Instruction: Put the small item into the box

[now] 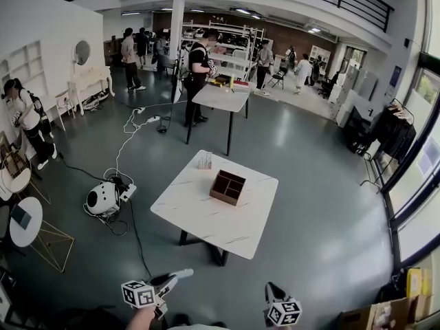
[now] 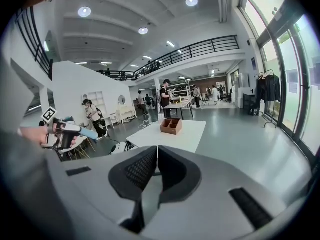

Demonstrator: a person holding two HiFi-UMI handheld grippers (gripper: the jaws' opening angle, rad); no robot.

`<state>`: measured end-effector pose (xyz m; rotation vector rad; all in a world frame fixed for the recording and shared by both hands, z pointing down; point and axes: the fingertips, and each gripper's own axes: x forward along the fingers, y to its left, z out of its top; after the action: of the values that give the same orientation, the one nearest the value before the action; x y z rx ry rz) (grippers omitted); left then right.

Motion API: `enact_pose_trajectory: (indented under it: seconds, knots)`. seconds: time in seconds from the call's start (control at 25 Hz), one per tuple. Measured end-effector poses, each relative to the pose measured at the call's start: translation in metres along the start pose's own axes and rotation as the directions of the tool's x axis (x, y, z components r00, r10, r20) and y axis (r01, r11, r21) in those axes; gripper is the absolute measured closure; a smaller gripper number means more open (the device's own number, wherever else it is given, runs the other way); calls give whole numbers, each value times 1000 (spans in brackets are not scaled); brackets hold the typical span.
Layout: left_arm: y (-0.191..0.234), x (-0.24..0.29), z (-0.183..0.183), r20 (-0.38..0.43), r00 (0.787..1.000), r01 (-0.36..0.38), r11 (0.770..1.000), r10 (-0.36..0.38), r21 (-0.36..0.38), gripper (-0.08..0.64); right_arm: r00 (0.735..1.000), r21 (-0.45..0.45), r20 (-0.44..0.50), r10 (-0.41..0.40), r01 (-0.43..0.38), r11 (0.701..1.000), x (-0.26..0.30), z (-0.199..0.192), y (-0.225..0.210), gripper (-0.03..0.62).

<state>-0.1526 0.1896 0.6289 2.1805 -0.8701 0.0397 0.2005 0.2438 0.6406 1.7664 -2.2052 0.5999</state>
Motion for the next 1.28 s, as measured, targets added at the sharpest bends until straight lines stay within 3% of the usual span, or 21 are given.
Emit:
enact_pose_trajectory:
  seconds: [0.84, 1.28]
  knots:
    - [44, -30, 1, -66, 997, 45, 999, -45, -5, 488, 999, 17, -14, -30, 30, 999, 9, -12, 61, 565]
    - [60, -32, 3, -78, 995, 55, 998, -57, -19, 488, 998, 28, -18, -64, 65, 997, 17, -13, 65, 565]
